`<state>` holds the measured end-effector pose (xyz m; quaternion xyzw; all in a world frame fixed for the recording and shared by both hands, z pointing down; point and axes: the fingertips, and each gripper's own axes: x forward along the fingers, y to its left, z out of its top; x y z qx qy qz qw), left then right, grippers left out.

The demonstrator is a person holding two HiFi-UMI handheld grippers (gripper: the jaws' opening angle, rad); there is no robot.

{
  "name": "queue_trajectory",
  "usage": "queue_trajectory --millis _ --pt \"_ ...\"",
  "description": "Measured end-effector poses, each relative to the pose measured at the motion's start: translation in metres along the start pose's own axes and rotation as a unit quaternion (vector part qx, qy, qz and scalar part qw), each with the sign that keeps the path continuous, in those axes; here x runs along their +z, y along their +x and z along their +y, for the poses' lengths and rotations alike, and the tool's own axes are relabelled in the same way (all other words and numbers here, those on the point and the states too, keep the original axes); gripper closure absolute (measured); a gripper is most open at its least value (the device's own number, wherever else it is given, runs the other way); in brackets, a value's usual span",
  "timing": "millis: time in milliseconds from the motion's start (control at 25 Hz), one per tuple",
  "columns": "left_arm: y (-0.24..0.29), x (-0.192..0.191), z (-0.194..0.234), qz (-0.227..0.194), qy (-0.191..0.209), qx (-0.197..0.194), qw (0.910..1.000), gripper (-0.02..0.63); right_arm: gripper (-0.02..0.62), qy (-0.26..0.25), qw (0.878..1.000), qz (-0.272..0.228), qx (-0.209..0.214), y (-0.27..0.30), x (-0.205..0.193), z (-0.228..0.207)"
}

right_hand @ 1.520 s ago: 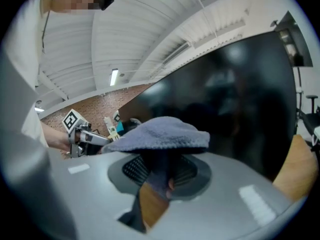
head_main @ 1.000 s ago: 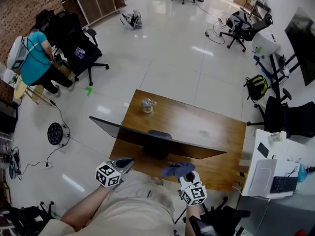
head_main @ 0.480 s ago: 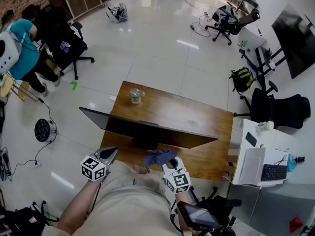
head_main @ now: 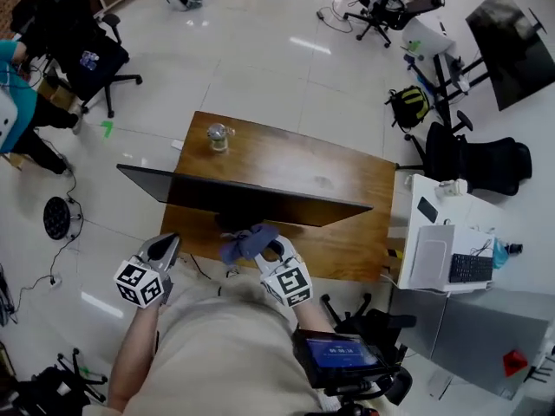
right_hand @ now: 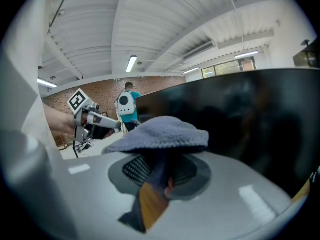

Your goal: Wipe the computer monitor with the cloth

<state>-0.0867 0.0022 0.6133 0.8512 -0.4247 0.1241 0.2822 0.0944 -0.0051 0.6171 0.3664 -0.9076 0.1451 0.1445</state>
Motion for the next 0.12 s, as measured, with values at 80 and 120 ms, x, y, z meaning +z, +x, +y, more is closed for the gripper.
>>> queue_trajectory --millis 80,120 --pt "-0.0081 0.0092 0.0013 -0.01 -0.004 0.006 0.9999 0.603 0.508 0.007 1.0 0.008 0.017 0.009 -0.0011 0.0078" --pt "-0.0119 0.0133 0.0015 -0.015 -0.006 0.008 0.9998 0.603 0.506 0.01 1.0 0.013 0.025 0.013 -0.0026 0.0119"
